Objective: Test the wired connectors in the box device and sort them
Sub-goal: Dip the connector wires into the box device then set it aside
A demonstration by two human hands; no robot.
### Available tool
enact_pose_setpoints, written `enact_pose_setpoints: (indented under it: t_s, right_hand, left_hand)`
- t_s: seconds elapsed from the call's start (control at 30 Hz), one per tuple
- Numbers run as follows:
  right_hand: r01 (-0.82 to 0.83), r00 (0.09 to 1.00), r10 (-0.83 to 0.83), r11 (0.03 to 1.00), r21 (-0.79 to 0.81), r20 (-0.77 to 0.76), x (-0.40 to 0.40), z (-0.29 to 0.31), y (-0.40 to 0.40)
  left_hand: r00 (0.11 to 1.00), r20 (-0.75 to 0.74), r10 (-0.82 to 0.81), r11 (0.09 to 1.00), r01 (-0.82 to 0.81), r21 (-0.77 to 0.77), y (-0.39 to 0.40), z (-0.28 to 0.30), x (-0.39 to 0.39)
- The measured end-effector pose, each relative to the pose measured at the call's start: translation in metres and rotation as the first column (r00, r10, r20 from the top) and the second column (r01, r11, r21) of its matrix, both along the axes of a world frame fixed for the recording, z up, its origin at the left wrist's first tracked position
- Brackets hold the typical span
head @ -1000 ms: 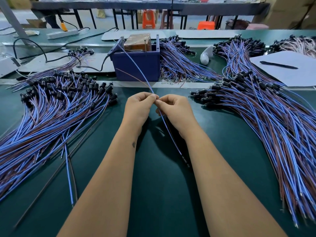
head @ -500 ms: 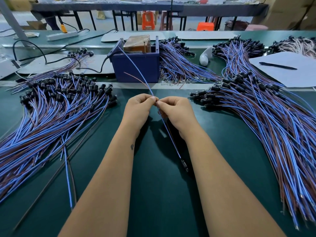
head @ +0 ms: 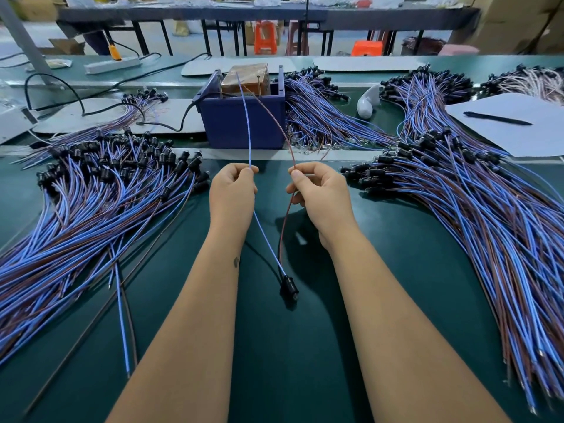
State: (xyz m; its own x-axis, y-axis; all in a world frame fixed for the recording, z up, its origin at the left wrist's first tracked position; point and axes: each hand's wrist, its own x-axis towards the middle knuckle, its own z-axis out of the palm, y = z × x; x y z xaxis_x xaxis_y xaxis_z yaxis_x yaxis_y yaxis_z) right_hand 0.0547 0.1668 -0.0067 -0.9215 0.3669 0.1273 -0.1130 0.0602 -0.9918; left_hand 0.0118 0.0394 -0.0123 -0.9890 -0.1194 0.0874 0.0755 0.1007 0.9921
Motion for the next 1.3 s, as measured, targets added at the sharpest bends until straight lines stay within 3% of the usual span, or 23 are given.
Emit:
enact_pose_setpoints:
  t_s: [0.53,1.3]
  right_hand:
    - [0.046,0.999,-0.046,0.998,-0.032,-0.004,-0.0026,-0.0001,-0.0010]
    - [0.072,0.997,-0.074,0.994,0.080,0.020,-0.0061,-0.0023,-0.0034]
  left_hand:
    - [0.996,0.003,0.091,0.996,-0.091,0.009,-0.0047,0.0010,-0.0010]
    - [0.971,0.105,0.217,0.955,-0.233,0.182,-0.0091,0.0041,-0.0008]
